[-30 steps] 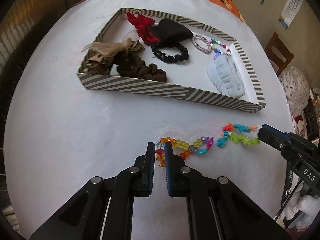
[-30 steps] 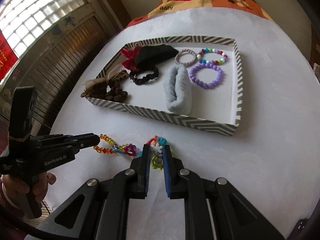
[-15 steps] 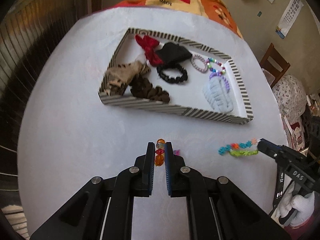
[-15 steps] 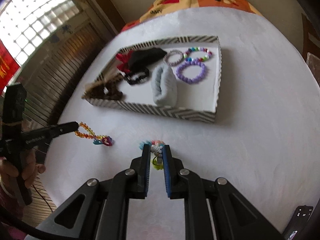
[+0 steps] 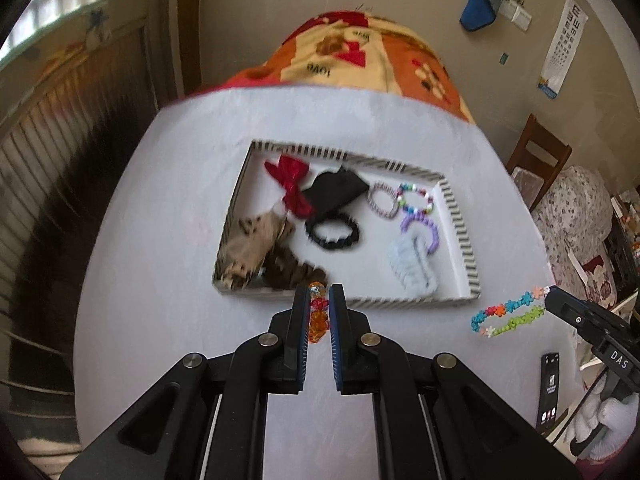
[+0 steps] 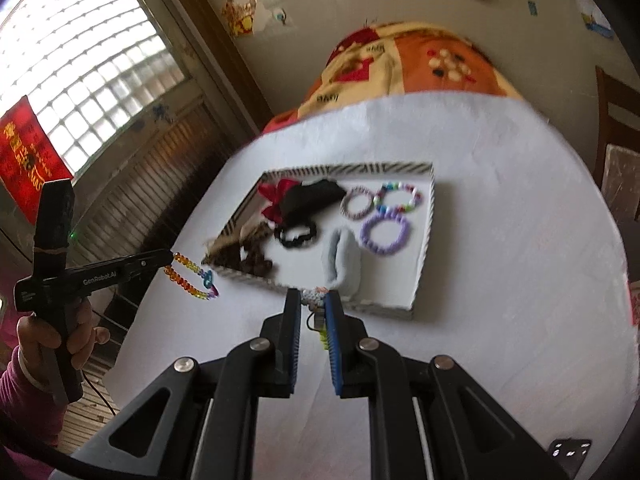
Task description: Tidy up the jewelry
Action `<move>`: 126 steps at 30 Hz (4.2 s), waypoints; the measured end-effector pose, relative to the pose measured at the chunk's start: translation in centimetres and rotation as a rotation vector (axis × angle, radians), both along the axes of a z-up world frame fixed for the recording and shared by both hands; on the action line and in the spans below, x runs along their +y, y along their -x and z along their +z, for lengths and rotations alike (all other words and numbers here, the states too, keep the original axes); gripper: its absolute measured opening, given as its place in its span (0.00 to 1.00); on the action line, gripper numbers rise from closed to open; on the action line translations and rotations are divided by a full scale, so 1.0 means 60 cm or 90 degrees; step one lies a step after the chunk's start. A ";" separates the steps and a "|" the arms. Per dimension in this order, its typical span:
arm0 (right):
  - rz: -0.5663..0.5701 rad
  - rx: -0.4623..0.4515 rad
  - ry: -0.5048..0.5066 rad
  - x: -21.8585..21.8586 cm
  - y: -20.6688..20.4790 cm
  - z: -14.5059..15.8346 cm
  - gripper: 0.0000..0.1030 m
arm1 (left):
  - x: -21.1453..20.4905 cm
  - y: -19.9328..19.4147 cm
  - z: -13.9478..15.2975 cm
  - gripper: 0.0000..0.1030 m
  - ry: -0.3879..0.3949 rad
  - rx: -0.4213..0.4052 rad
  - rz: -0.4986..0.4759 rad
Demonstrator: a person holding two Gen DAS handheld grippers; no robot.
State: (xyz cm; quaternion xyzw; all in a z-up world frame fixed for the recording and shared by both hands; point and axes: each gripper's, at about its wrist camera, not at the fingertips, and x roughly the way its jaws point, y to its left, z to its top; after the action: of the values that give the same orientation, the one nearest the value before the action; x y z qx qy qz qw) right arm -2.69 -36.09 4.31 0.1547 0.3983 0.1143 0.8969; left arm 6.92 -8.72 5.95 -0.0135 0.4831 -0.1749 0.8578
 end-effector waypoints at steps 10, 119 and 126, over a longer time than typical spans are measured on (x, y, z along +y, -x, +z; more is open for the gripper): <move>-0.017 -0.012 0.022 -0.015 -0.035 0.022 0.12 | -0.060 -0.036 0.015 0.00 -0.014 -0.024 -0.022; -0.087 0.002 0.124 0.076 -0.075 -0.027 0.63 | -0.067 0.004 -0.025 0.16 -0.108 -0.056 0.082; -0.090 0.007 0.122 0.071 -0.071 -0.025 0.64 | -0.070 0.009 -0.021 0.16 -0.106 -0.058 0.089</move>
State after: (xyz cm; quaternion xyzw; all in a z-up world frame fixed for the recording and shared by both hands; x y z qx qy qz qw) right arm 1.60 -31.85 2.83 0.0962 0.4004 0.0116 0.9112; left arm 6.35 -12.95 4.71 0.0321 0.4546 -0.0745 0.8870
